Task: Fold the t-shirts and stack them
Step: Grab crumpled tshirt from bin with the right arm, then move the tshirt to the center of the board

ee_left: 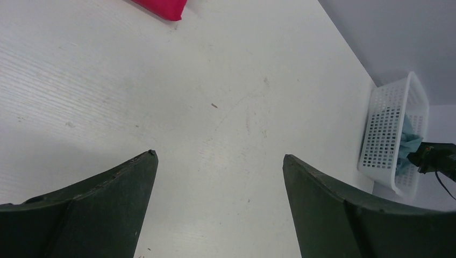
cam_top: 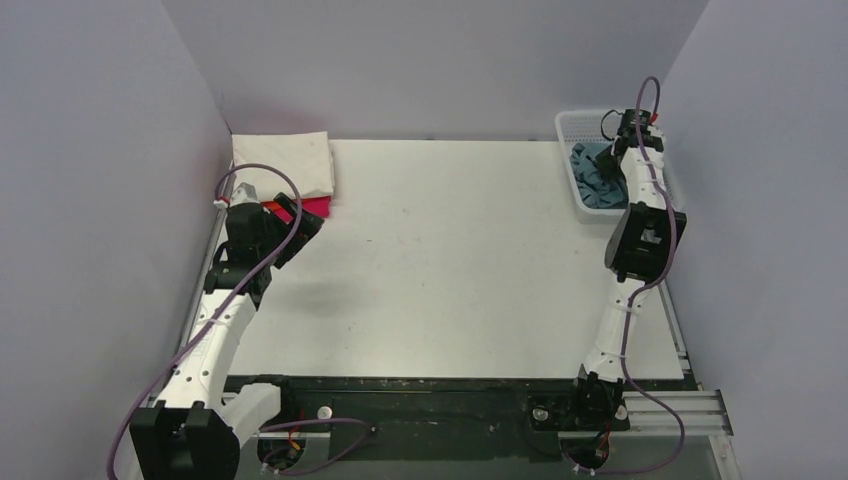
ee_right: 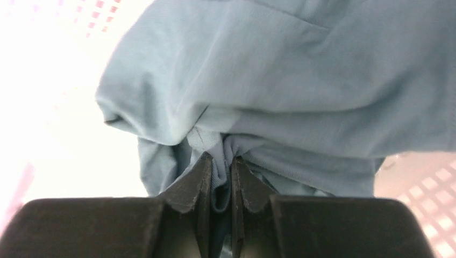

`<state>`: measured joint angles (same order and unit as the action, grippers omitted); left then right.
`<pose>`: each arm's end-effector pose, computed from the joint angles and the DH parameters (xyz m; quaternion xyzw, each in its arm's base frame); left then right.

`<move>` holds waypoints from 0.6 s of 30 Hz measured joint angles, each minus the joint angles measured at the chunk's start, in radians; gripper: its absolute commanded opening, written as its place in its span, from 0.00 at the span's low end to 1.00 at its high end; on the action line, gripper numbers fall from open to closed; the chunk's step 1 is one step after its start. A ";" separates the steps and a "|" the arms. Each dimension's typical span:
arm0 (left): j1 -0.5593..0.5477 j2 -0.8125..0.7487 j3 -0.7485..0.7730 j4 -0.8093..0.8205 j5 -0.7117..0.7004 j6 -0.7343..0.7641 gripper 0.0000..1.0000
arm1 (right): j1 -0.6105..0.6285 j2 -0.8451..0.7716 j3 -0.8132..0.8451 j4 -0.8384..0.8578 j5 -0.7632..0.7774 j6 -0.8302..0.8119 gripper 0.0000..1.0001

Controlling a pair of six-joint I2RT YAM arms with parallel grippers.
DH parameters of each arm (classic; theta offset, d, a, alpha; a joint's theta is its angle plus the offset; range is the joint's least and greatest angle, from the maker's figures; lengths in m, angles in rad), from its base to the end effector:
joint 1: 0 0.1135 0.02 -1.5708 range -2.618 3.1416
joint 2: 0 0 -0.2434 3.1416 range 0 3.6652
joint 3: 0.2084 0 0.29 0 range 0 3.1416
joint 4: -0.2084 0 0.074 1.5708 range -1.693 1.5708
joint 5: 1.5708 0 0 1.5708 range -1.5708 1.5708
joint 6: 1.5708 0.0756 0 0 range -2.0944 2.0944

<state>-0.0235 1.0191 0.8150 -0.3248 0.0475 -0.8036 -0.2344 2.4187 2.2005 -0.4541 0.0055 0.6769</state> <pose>0.3113 -0.0109 0.2466 -0.3188 0.8065 -0.2188 0.4473 0.5928 -0.1420 0.1785 0.3975 0.8083 0.0929 0.4242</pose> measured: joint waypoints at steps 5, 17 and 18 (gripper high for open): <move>-0.033 -0.017 -0.003 0.000 0.021 0.002 0.97 | 0.002 -0.217 -0.106 0.048 -0.003 0.001 0.00; -0.048 -0.102 -0.039 -0.006 0.044 0.003 0.97 | 0.198 -0.826 -0.220 0.197 -0.079 -0.034 0.00; -0.048 -0.104 -0.039 -0.011 0.041 0.003 0.97 | 0.227 -0.842 -0.219 0.200 -0.095 -0.034 0.00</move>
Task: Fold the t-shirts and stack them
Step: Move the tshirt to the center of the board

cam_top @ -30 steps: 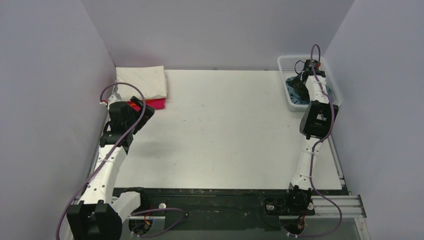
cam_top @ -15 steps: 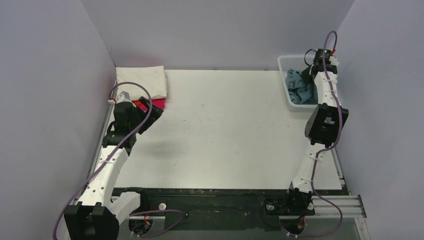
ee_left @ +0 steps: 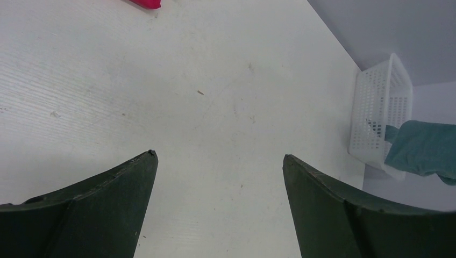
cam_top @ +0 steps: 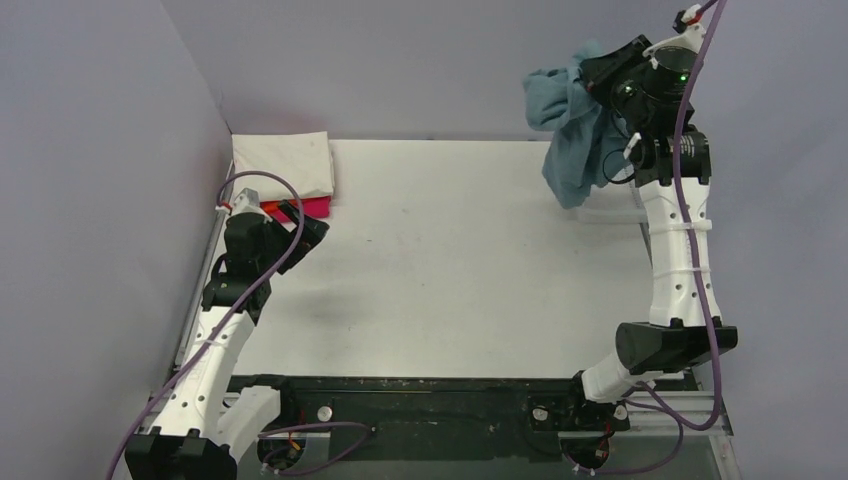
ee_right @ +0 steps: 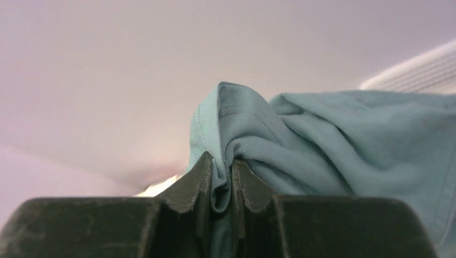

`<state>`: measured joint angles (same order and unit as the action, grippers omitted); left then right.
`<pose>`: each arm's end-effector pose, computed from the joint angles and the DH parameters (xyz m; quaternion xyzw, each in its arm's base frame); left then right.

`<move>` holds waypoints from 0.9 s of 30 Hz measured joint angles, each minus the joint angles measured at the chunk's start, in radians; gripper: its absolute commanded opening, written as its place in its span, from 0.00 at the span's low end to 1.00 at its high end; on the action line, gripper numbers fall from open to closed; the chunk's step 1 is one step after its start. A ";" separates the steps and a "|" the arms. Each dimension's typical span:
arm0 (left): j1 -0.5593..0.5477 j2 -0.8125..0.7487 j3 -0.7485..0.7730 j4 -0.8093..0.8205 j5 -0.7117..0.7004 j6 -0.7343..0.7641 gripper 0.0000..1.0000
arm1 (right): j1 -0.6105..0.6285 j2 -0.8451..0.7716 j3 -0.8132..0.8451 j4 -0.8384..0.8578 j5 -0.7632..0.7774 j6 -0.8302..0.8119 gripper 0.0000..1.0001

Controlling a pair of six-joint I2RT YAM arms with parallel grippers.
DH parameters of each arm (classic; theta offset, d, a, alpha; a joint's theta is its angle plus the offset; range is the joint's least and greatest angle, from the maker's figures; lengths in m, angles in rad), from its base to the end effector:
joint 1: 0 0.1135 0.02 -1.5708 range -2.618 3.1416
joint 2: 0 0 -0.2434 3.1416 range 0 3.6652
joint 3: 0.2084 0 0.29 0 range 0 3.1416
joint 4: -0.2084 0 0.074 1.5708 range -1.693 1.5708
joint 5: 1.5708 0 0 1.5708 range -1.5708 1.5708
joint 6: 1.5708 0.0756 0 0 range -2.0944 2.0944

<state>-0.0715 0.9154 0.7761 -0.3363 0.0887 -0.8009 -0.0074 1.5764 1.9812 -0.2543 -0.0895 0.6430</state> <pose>0.2925 -0.0277 0.2581 -0.2826 0.8051 -0.2541 0.4554 0.4062 0.0038 0.5462 0.1759 0.6280 0.2644 0.7105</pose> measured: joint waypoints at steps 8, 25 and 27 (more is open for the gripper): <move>0.000 -0.040 -0.029 -0.034 -0.013 -0.003 0.97 | 0.262 -0.031 0.003 -0.035 -0.124 -0.014 0.00; -0.001 -0.151 -0.071 -0.274 -0.145 -0.031 0.97 | 0.711 -0.034 -0.060 -0.002 -0.177 -0.032 0.00; -0.001 -0.179 -0.070 -0.307 -0.183 -0.035 0.97 | 0.693 -0.099 -0.208 0.019 -0.153 -0.030 0.00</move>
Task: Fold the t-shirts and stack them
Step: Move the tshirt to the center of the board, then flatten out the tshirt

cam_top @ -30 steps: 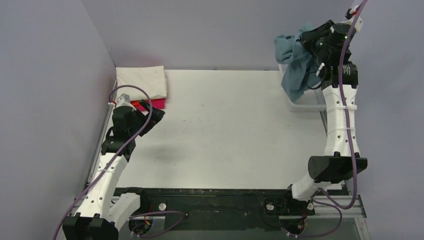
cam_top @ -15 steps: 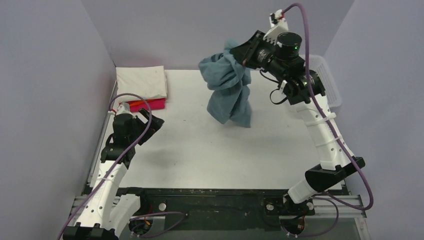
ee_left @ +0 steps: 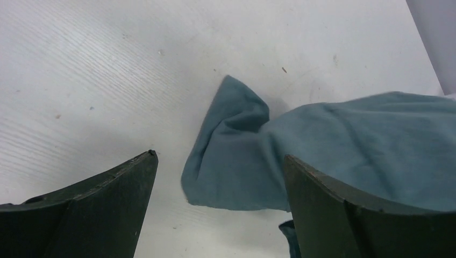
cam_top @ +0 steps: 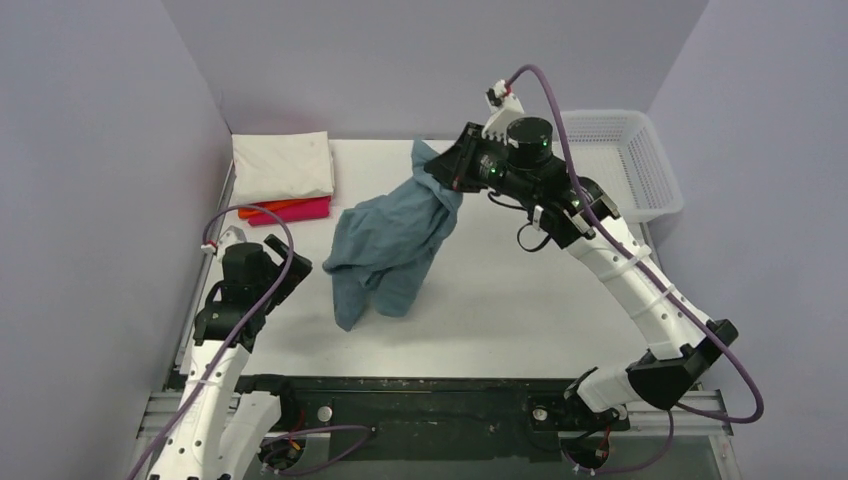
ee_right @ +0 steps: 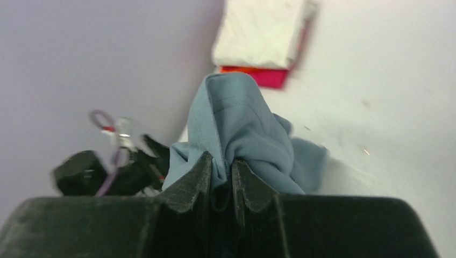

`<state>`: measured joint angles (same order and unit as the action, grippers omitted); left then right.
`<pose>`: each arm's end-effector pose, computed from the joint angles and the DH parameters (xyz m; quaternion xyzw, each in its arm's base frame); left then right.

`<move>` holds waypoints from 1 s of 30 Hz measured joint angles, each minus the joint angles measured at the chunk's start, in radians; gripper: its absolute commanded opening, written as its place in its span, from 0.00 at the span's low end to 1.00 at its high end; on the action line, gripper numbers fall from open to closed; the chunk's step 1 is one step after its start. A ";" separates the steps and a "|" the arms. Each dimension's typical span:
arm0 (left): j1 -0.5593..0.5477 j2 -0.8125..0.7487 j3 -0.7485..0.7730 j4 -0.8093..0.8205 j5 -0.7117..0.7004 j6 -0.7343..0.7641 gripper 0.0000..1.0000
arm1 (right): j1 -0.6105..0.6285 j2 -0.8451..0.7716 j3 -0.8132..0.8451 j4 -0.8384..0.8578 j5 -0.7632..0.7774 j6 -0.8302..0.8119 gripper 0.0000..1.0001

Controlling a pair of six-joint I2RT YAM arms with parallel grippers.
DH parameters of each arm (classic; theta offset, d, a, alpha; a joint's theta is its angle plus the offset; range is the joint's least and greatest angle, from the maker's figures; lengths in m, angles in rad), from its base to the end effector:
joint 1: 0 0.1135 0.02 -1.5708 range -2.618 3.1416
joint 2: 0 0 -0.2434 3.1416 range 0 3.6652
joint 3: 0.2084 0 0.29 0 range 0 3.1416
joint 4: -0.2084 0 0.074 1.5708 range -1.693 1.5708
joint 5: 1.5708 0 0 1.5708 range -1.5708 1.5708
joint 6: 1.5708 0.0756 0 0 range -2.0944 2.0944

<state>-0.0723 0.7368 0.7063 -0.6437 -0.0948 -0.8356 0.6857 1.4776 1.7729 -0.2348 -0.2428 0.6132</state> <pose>0.2416 -0.0103 0.2352 -0.3543 0.8278 -0.1515 0.4078 0.2969 0.2664 0.5047 -0.1128 0.6767 0.5032 0.5255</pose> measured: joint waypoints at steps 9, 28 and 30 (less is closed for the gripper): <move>0.000 0.008 0.009 -0.032 -0.039 -0.015 0.97 | -0.383 -0.248 -0.708 -0.038 0.130 0.041 0.58; -0.096 0.409 -0.076 0.269 0.243 -0.009 0.86 | -0.071 -0.349 -0.768 -0.196 0.445 -0.185 0.84; -0.118 0.476 -0.076 0.310 0.250 -0.008 0.83 | 0.026 -0.276 -0.761 -0.140 0.400 -0.193 0.83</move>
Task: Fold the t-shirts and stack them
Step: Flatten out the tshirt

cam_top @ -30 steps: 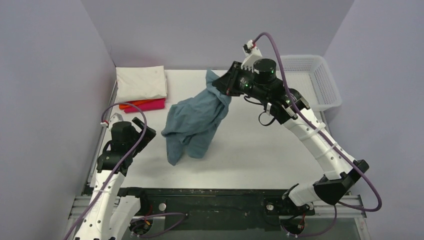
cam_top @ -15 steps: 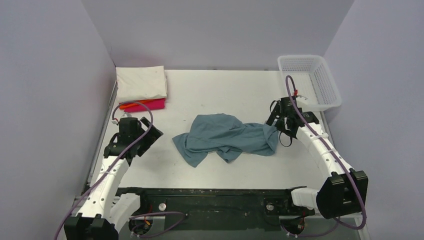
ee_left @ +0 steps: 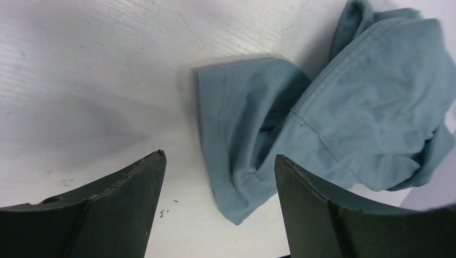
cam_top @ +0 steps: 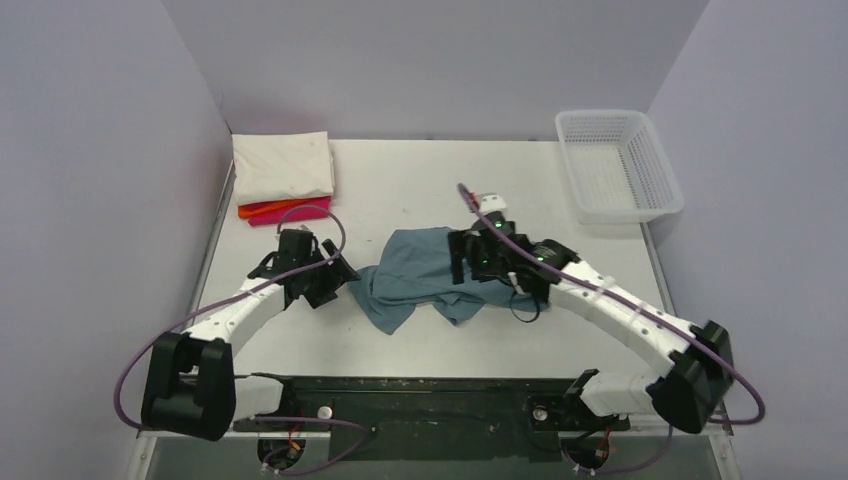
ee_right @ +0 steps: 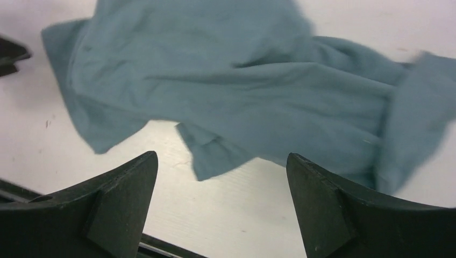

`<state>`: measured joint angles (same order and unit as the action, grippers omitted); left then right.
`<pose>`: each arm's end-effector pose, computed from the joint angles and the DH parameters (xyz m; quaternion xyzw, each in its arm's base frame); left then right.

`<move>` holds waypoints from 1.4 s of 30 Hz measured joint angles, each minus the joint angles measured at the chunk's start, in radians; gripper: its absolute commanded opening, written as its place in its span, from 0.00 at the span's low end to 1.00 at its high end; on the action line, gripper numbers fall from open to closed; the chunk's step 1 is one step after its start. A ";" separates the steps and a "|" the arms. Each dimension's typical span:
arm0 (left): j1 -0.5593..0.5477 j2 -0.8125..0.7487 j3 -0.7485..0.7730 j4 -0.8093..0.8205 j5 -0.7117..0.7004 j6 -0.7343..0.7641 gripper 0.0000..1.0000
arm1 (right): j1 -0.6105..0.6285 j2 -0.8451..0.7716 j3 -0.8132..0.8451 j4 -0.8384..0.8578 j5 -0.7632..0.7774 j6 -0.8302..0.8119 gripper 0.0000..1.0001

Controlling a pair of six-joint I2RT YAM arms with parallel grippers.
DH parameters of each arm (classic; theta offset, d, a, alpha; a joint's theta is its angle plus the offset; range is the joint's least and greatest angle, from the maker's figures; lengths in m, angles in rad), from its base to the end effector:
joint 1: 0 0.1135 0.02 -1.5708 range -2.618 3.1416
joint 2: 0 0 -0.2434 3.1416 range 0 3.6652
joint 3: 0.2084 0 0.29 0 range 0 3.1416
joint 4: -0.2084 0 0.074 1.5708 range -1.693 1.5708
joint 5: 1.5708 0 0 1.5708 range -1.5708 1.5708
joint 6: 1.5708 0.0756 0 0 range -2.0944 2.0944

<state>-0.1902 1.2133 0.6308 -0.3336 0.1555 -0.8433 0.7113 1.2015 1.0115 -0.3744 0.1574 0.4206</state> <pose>0.2878 -0.0673 0.1176 -0.2792 0.9022 -0.2223 0.2424 0.2711 0.2180 0.2663 -0.0890 0.8696 0.1996 0.4427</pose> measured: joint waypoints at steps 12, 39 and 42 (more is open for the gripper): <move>-0.053 0.319 0.083 0.164 0.002 0.035 0.38 | 0.340 0.645 0.396 0.140 -0.083 -0.051 0.67; -0.091 0.357 0.049 0.312 0.024 0.035 0.00 | 0.298 0.857 0.436 0.192 -0.138 -0.291 0.42; -0.091 0.357 0.049 0.312 0.024 0.035 0.00 | 0.298 0.860 0.436 0.196 -0.148 -0.300 0.22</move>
<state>-0.2810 1.5707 0.6800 -0.0219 0.1795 -0.8085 1.0088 2.0613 1.4471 -0.1783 0.0093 0.1204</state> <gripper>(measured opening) 0.026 0.394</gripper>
